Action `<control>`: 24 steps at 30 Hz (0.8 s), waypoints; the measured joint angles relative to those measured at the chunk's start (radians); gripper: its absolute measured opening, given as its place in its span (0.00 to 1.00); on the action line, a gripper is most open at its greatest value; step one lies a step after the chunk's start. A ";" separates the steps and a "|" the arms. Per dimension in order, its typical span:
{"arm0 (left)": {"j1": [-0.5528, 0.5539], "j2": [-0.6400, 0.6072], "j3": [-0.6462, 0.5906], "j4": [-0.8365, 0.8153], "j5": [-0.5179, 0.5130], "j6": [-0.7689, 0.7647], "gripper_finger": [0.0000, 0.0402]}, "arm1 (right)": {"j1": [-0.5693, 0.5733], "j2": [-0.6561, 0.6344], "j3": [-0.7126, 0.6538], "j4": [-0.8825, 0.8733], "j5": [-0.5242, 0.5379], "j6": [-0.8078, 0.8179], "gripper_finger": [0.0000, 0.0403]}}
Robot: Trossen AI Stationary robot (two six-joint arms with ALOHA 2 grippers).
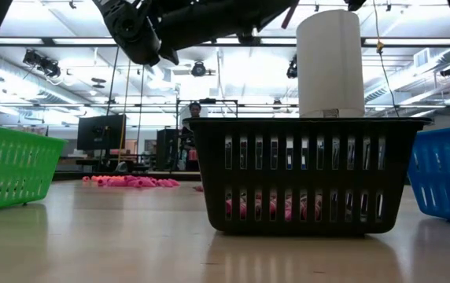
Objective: Sort crayons
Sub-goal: Put the red crayon into the left blue bin
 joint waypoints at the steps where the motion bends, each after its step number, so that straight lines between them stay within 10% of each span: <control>1: 0.000 0.000 0.000 0.001 0.008 0.000 0.05 | -0.003 0.000 0.000 0.000 -0.013 0.001 0.47; 24: -0.007 0.000 0.014 0.028 0.017 -0.019 0.05 | -0.062 0.149 0.000 0.219 -0.113 -0.026 0.35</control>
